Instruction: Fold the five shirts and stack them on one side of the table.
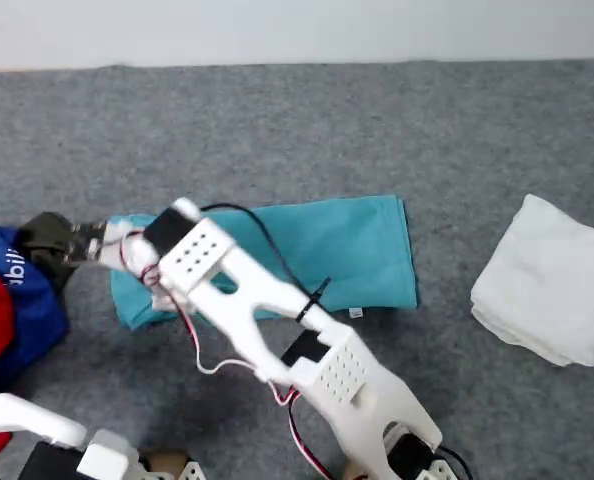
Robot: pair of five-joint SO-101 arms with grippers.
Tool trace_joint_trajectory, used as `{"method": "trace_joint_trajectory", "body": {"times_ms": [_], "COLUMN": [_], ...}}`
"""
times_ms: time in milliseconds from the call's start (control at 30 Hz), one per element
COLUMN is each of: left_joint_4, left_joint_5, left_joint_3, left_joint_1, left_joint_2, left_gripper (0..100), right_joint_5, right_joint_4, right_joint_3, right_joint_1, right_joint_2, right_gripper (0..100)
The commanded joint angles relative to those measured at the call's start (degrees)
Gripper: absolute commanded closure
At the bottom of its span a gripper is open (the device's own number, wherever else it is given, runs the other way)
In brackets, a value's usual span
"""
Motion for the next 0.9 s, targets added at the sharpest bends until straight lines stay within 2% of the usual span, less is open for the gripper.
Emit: {"method": "trace_joint_trajectory", "body": {"times_ms": [0,300,533,867], "left_joint_4": [0.3,0.5,0.4,0.3], "left_joint_5": [-0.7,-0.5,-0.5,-0.5], "left_joint_3": [-1.7,-1.6,-1.5,-1.5], "left_joint_1": [0.3,3.4,3.6,3.7], "left_joint_2": [-0.2,-0.3,-0.2,-0.2], "left_gripper": [99,99,99,99], "right_joint_5": [0.5,0.5,0.1,0.2], "right_joint_4": [-2.4,-7.2,-10.8,-14.1], "right_joint_3": [-3.7,-3.7,-3.7,-3.7], "right_joint_1": [3.4,7.2,9.9,13.9], "right_joint_2": [-0.8,2.7,4.2,5.4], "right_gripper": [98.7,98.1,84.4,84.3]}}
